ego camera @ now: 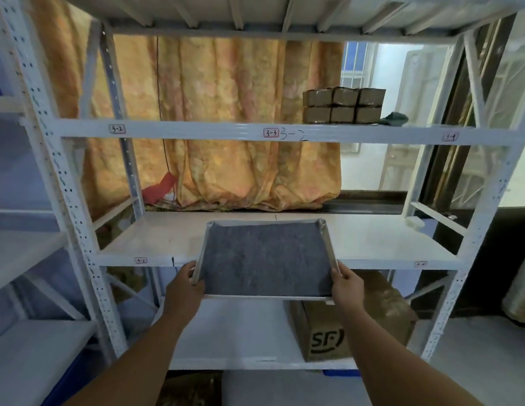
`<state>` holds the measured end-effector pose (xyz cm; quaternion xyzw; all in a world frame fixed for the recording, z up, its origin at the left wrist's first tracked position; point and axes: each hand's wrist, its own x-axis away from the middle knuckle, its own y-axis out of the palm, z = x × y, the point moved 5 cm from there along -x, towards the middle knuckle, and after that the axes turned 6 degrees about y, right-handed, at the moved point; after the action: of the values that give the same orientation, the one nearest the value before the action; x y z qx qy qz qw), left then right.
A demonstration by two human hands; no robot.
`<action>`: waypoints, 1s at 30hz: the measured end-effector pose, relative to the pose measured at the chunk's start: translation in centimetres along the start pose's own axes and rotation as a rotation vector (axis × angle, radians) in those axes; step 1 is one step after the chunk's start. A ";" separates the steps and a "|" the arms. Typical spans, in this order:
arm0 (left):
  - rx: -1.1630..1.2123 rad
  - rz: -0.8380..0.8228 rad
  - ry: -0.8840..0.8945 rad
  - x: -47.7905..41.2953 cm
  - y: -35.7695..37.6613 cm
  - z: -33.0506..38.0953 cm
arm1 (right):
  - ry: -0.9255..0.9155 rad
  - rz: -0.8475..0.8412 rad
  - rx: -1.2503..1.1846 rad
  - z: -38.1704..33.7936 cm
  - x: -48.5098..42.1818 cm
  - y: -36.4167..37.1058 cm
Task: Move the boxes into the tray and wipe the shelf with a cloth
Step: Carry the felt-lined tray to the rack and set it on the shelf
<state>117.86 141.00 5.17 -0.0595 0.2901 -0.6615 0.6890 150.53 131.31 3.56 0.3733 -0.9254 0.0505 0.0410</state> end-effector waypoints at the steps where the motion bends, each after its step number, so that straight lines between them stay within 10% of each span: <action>1: -0.002 0.002 0.001 -1.2 0.5 0.6 | 0.000 -0.013 -0.012 -0.7 -1.4 0.3; 22: 0.230 0.403 0.324 -24.2 -8.4 15.5 | -0.563 0.017 -0.082 -30.3 -12.8 11.9; 30: 0.213 0.262 0.332 -38.3 -12.4 17.8 | -0.577 0.129 0.107 -38.6 -18.6 18.4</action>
<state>117.19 170.44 37.92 0.1610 0.3333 -0.5941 0.7142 152.57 161.99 38.58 0.3144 -0.9166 -0.0068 -0.2468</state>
